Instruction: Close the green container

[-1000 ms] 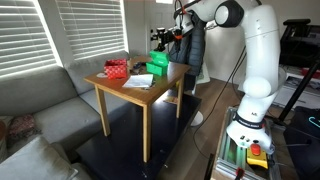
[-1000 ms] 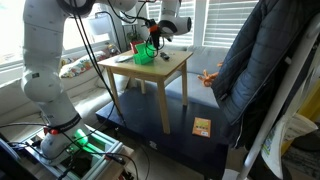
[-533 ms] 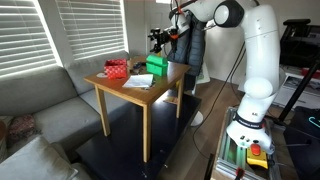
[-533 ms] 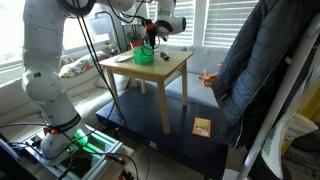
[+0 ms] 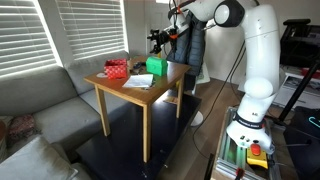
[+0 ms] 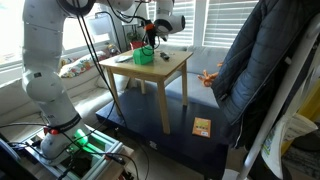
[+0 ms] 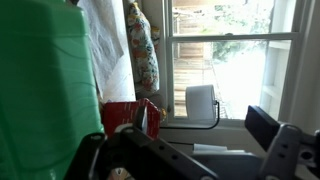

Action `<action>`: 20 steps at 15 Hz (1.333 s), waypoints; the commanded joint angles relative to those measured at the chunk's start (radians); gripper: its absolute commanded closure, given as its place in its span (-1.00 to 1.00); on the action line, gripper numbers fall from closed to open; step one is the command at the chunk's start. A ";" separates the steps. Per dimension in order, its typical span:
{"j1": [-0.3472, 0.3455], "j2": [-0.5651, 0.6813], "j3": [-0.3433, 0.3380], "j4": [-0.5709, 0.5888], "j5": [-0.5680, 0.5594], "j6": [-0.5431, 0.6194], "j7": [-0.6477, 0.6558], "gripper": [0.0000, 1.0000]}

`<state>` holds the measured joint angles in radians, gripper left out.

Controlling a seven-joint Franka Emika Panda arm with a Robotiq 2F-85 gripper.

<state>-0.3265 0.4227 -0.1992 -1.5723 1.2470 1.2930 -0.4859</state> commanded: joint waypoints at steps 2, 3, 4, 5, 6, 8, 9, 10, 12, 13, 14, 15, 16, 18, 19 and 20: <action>0.030 -0.110 -0.010 -0.012 -0.189 0.027 -0.082 -1.00; 0.033 -0.133 -0.006 -0.012 -0.223 0.028 -0.104 -1.00; 0.037 -0.160 -0.004 -0.014 -0.254 0.031 -0.124 -1.00; 0.041 -0.181 -0.002 -0.011 -0.288 0.030 -0.142 -1.00; 0.048 -0.207 -0.005 -0.012 -0.330 0.044 -0.144 -1.00; 0.056 -0.251 -0.006 -0.012 -0.419 0.061 -0.155 -1.00; 0.059 -0.277 -0.006 -0.017 -0.464 0.077 -0.160 -1.00; 0.061 -0.301 -0.006 -0.022 -0.511 0.090 -0.167 -1.00; 0.065 -0.351 -0.003 -0.030 -0.597 0.122 -0.182 -1.00; 0.068 -0.378 -0.001 -0.037 -0.642 0.133 -0.193 -1.00; 0.071 -0.401 0.000 -0.041 -0.688 0.146 -0.199 -1.00; 0.077 -0.427 0.001 -0.050 -0.741 0.163 -0.191 -1.00; 0.081 -0.449 0.002 -0.053 -0.799 0.170 -0.178 -1.00; 0.092 -0.484 0.004 -0.060 -0.911 0.196 -0.168 -1.00; 0.097 -0.499 0.006 -0.067 -0.966 0.215 -0.163 -1.00; 0.102 -0.512 0.007 -0.078 -1.018 0.234 -0.154 -1.00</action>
<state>-0.2507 -0.0154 -0.1971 -1.5783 0.3678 1.4555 -0.6626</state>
